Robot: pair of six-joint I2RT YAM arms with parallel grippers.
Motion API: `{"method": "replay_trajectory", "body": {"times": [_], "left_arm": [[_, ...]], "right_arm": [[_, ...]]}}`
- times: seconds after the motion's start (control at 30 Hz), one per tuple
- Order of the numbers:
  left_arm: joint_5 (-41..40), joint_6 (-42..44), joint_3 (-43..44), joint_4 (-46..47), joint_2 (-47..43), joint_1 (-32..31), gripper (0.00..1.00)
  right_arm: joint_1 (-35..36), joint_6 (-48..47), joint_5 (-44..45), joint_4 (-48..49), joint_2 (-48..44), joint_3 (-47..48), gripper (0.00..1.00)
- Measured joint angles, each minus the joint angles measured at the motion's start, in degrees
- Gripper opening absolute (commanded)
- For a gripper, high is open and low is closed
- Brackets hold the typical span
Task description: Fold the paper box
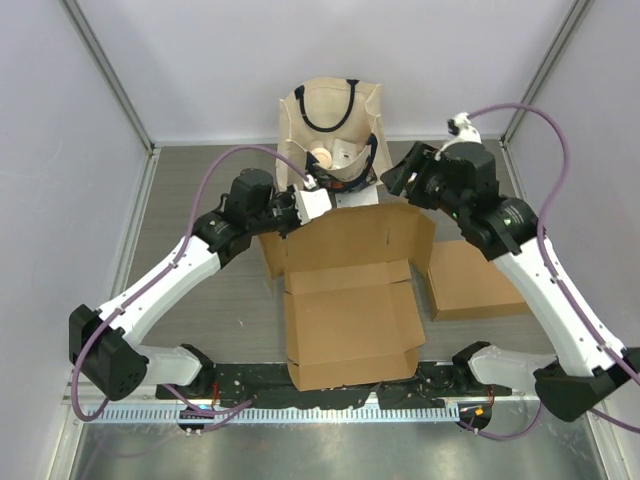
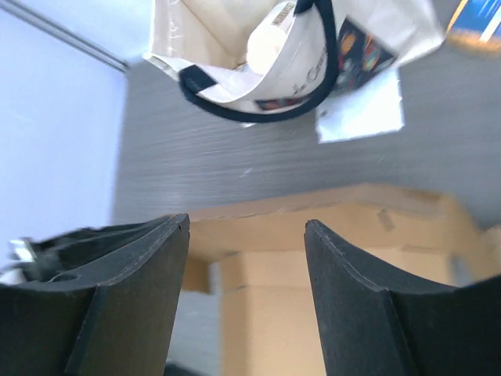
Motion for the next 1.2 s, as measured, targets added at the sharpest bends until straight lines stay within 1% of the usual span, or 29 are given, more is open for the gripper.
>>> {"method": "replay_trajectory", "body": {"times": [0.07,0.17,0.2,0.23,0.3,0.37,0.5,0.57,0.6,0.67,0.7,0.77,0.8,0.83,0.87,0.9,0.93,0.97,1.07,1.13,1.17,1.2], "left_arm": [[-0.3,0.0,-0.1,0.0,-0.3,-0.6,0.00],[-1.0,0.5,-0.4,0.0,-0.6,-1.6,0.00],[-1.2,0.8,-0.7,0.0,-0.9,-1.9,0.00],[-1.4,1.0,-1.1,0.0,-1.2,-2.2,0.00],[-1.9,1.3,-1.9,0.0,-1.9,-2.7,0.00],[-2.4,1.5,-2.2,0.0,-2.3,-3.1,0.00],[-3.0,1.7,-2.3,0.1,-2.4,-3.8,0.00],[-3.5,2.0,-2.3,0.2,-2.4,-4.2,0.00],[-3.6,2.3,-2.4,0.2,-2.4,-4.3,0.00],[-4.0,2.5,-2.6,0.2,-2.6,-4.6,0.00],[-4.0,2.6,-2.7,0.2,-2.8,-4.7,0.00],[-4.2,2.7,-2.7,0.2,-3.2,-4.8,0.01],[-4.2,2.7,-2.8,0.2,-3.4,-4.9,0.02],[-4.2,2.7,-2.9,0.3,-3.7,-5.0,0.03],[-4.2,2.7,-3.1,0.3,-4.2,-5.1,0.09],[-4.3,2.6,-3.5,0.4,-4.7,-5.2,0.19],[-4.4,2.4,-3.9,0.5,-5.3,-5.3,0.29],[-4.5,1.8,-4.5,0.7,-6.0,-5.3,0.41],[-5.4,-1.7,-7.0,2.2,-9.6,-5.3,0.56],[-7.0,-5.5,-8.3,2.6,-13.3,-5.3,0.59],[-8.4,-8.2,-8.6,2.8,-15.8,-5.3,0.62],[-9.8,-10.5,-8.6,3.0,-17.7,-5.4,0.62]], "right_arm": [[0.0,12.2,0.3,-0.8,-2.7,-1.4,0.67],[1.2,31.9,-0.3,0.3,-4.9,-6.8,0.68],[2.3,37.9,0.4,0.2,-4.9,-8.3,0.69],[3.2,41.8,1.0,0.1,-4.3,-9.0,0.70],[6.7,51.3,3.2,-1.3,-0.9,-9.3,0.70],[9.0,57.4,4.3,-1.4,1.8,-9.3,0.70],[12.3,66.7,6.0,-1.4,6.5,-9.3,0.63],[13.0,69.7,6.8,-1.4,7.7,-9.3,0.61],[13.2,71.2,7.2,-1.2,8.1,-9.5,0.53],[13.4,73.1,8.2,0.3,8.3,-10.5,0.46],[13.4,73.9,8.7,0.6,8.3,-11.0,0.36],[13.4,75.3,9.4,1.8,8.3,-11.9,0.28],[13.4,75.8,9.5,2.4,8.4,-12.3,0.20],[13.4,76.3,9.6,2.9,8.5,-12.7,0.15],[13.4,76.7,9.7,3.7,8.6,-13.2,0.11],[13.4,77.0,9.6,4.3,8.7,-13.8,0.04],[13.4,77.3,9.6,5.2,8.7,-14.5,0.01],[13.4,77.8,9.7,6.1,8.7,-15.2,0.01],[13.6,77.9,10.1,10.1,8.7,-18.1,0.01],[13.5,77.9,10.2,12.3,9.2,-19.6,0.01],[13.5,77.7,10.3,14.1,9.6,-20.3,0.01],[13.5,77.6,10.3,15.2,9.9,-20.8,0.01]]}}
